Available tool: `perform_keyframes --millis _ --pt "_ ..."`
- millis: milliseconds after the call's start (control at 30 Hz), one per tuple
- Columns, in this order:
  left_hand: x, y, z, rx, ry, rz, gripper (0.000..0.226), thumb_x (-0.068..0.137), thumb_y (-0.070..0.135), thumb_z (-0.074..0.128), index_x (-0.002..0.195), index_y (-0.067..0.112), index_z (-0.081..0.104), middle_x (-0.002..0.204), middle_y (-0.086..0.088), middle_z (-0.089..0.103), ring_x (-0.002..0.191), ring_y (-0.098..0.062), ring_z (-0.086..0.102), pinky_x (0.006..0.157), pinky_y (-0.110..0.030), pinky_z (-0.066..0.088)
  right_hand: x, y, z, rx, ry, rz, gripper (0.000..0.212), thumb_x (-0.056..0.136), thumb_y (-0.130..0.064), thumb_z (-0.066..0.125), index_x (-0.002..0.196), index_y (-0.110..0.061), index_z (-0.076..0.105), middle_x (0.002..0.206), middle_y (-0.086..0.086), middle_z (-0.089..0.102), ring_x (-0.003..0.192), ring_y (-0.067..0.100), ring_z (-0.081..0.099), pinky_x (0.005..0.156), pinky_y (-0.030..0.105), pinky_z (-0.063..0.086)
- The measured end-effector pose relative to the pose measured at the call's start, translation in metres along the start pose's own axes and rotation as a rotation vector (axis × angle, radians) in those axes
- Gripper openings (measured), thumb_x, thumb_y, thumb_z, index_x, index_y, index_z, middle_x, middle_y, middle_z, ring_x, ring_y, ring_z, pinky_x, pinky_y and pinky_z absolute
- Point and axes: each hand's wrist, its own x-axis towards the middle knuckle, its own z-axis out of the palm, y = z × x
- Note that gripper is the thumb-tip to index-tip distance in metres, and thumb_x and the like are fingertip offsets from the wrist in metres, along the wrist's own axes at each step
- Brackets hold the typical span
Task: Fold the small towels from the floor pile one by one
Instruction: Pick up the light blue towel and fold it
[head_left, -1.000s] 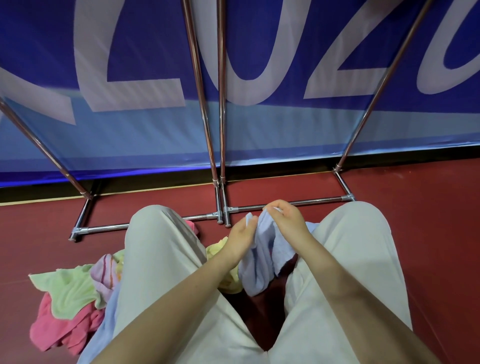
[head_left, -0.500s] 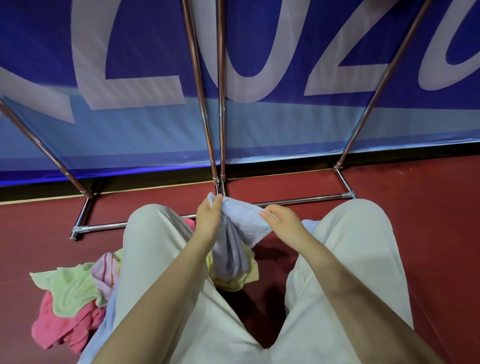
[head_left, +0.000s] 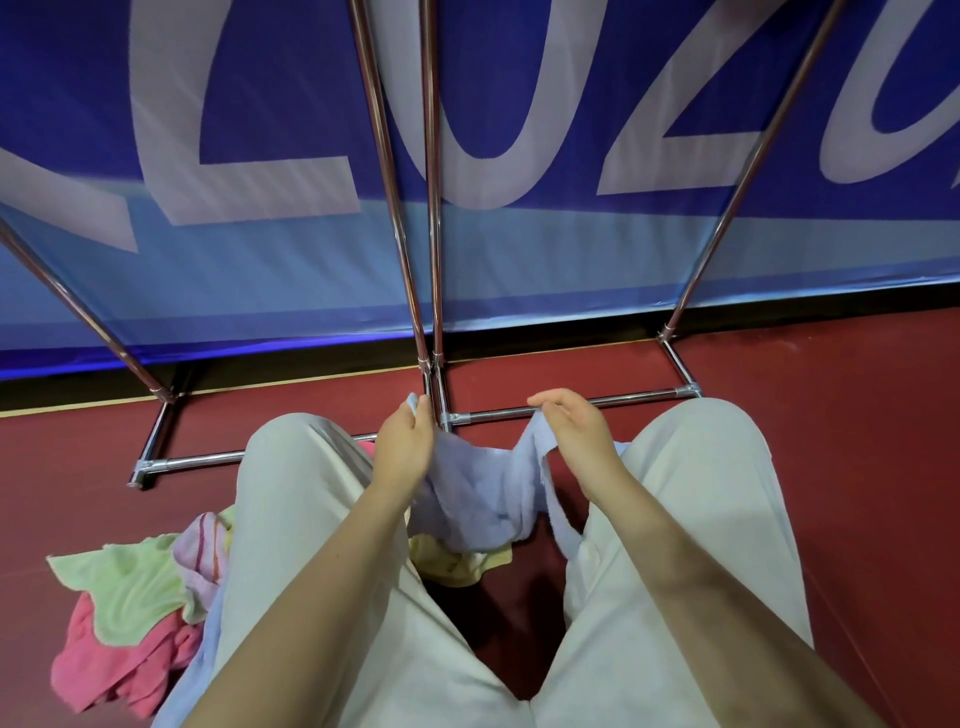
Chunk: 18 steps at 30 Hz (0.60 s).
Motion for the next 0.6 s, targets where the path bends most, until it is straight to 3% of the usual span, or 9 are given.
perform_keyframes --millis 100,167,233,333,400,467,600 --pt "0.006 0.005 0.0 -0.116 -0.014 -0.187 0.036 0.104 0.029 0.034 0.09 0.001 0.053 0.081 -0.007 0.053 0.083 -0.024 0.049 0.077 -0.036 0.037 -0.002 -0.006 -0.002 0.18 -0.025 0.067 0.027 0.092 -0.002 0.047 0.084 -0.015 0.069 0.087 -0.006 0.068 0.082 0.005 0.063 0.071 0.015 0.049" --pt "0.008 0.007 0.002 -0.227 -0.063 -0.318 0.031 0.103 0.032 0.038 0.097 0.006 0.054 0.087 -0.007 0.054 0.087 -0.022 0.05 0.078 -0.034 0.039 -0.005 -0.01 -0.001 0.335 -0.103 0.105 0.022 0.092 0.001 0.049 0.089 -0.008 0.069 0.09 0.004 0.07 0.084 0.013 0.067 0.074 0.024 0.055" --pt "0.011 0.005 0.003 -0.347 -0.124 -0.405 0.028 0.1 0.035 0.046 0.098 0.009 0.055 0.089 -0.009 0.056 0.085 -0.021 0.053 0.075 -0.033 0.042 -0.006 -0.011 0.002 0.31 -0.176 0.101 0.021 0.09 0.003 0.051 0.095 -0.009 0.068 0.096 0.008 0.07 0.091 0.014 0.068 0.082 0.028 0.056" --pt "0.009 0.003 0.001 -0.52 -0.214 -0.445 0.02 0.093 0.027 0.062 0.088 0.007 0.061 0.086 -0.014 0.063 0.073 -0.022 0.059 0.067 -0.031 0.048 -0.004 -0.007 0.007 0.139 -0.216 0.046 0.021 0.091 0.002 0.052 0.089 -0.014 0.067 0.088 0.004 0.072 0.083 0.013 0.069 0.077 0.024 0.056" --pt "0.006 0.002 0.001 -0.571 -0.247 -0.447 0.018 0.093 0.019 0.062 0.098 0.002 0.065 0.087 -0.015 0.066 0.074 -0.022 0.062 0.063 -0.028 0.049 -0.004 -0.004 0.008 0.045 -0.199 0.0 0.02 0.092 -0.003 0.054 0.083 -0.016 0.066 0.075 -0.002 0.071 0.074 0.007 0.067 0.067 0.019 0.052" --pt "0.005 0.003 0.001 -0.618 -0.229 -0.442 0.024 0.094 0.017 0.06 0.109 -0.001 0.065 0.093 -0.016 0.067 0.082 -0.024 0.063 0.065 -0.028 0.049 -0.004 -0.002 0.008 -0.042 -0.172 -0.053 0.018 0.091 -0.008 0.058 0.081 -0.02 0.067 0.069 -0.006 0.069 0.072 0.003 0.064 0.067 0.016 0.046" --pt "-0.002 0.012 0.002 -0.621 -0.211 -0.421 0.019 0.095 0.026 0.058 0.098 0.008 0.065 0.086 -0.009 0.067 0.077 -0.022 0.062 0.064 -0.03 0.049 -0.002 0.002 0.005 -0.208 -0.098 -0.23 0.014 0.088 -0.014 0.064 0.079 -0.025 0.068 0.096 -0.011 0.064 0.098 0.002 0.053 0.085 0.006 0.034"
